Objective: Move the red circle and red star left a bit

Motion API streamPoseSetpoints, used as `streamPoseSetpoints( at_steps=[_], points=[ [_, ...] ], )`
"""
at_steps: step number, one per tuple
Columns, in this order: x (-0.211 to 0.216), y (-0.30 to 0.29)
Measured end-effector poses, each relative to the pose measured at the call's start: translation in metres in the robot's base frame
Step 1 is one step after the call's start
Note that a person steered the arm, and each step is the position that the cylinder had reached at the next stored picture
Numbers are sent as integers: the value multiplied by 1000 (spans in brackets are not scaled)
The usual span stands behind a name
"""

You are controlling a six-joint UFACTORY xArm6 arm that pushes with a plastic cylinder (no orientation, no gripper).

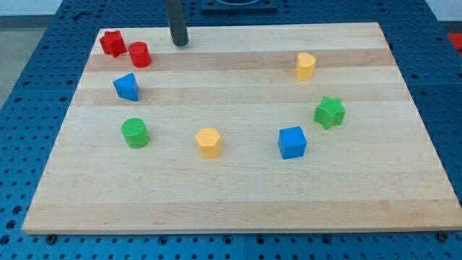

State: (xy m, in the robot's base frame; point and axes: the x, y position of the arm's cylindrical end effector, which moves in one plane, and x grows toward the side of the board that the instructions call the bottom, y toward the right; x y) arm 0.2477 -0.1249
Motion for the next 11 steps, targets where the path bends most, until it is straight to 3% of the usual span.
streamPoseSetpoints(
  at_steps=[2, 5, 11],
  points=[
    [37, -16],
    [40, -76],
    [43, -111]
  ],
)
